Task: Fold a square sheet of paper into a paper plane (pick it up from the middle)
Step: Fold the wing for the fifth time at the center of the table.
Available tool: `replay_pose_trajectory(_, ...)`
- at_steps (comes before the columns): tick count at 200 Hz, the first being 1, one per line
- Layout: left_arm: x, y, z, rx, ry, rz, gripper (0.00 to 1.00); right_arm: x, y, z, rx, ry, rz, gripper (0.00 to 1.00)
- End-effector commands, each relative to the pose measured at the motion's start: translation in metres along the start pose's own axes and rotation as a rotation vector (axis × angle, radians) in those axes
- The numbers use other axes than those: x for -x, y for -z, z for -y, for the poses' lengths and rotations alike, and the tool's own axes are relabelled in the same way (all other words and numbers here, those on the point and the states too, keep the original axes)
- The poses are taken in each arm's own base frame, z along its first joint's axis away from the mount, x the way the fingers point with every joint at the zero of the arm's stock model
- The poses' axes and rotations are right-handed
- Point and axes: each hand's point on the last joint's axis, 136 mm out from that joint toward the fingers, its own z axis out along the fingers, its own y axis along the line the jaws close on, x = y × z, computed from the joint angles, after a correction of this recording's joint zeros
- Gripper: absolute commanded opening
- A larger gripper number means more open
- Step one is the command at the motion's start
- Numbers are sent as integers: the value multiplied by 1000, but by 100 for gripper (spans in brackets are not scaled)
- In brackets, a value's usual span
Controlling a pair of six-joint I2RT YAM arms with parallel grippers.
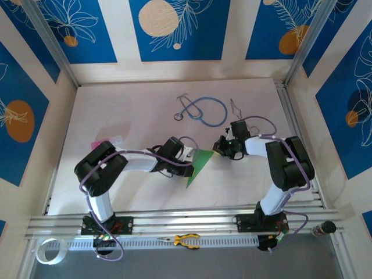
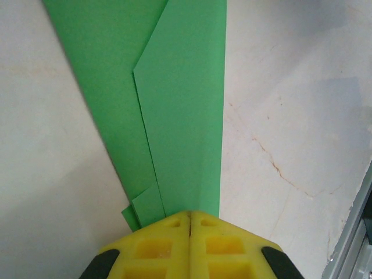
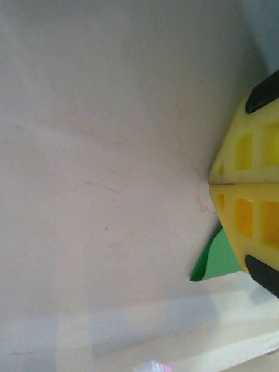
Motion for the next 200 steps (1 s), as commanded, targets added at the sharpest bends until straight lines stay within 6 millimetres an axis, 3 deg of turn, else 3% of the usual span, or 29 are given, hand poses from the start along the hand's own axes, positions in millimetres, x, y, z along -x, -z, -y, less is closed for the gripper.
replay_pose_trajectory(1,-82,-4,-56,194,129,-253,0,3,7,-1,-6,9,3,6)
replay_pose_trajectory(42,-77,-2,-53,188,125,-239,0,-10,33,-41,151,89,35,12)
replay_pose_trajectory(81,-73,-1,-50,185,123,-229,0,-53,20,-57,242,138,-106,11)
replay_pose_trajectory(105,-70,0,-48,181,121,-224,0,-69,6,-48,186,146,-152,8)
replay_pose_trajectory(157,-59,5,-36,154,108,-201,0,-68,-17,-1,27,47,-162,1)
replay_pose_trajectory(179,-45,14,-25,147,91,-165,0,-71,-18,4,18,40,-172,1)
replay_pose_trajectory(200,-19,29,-8,146,89,-97,1,-75,-19,6,7,43,-181,0)
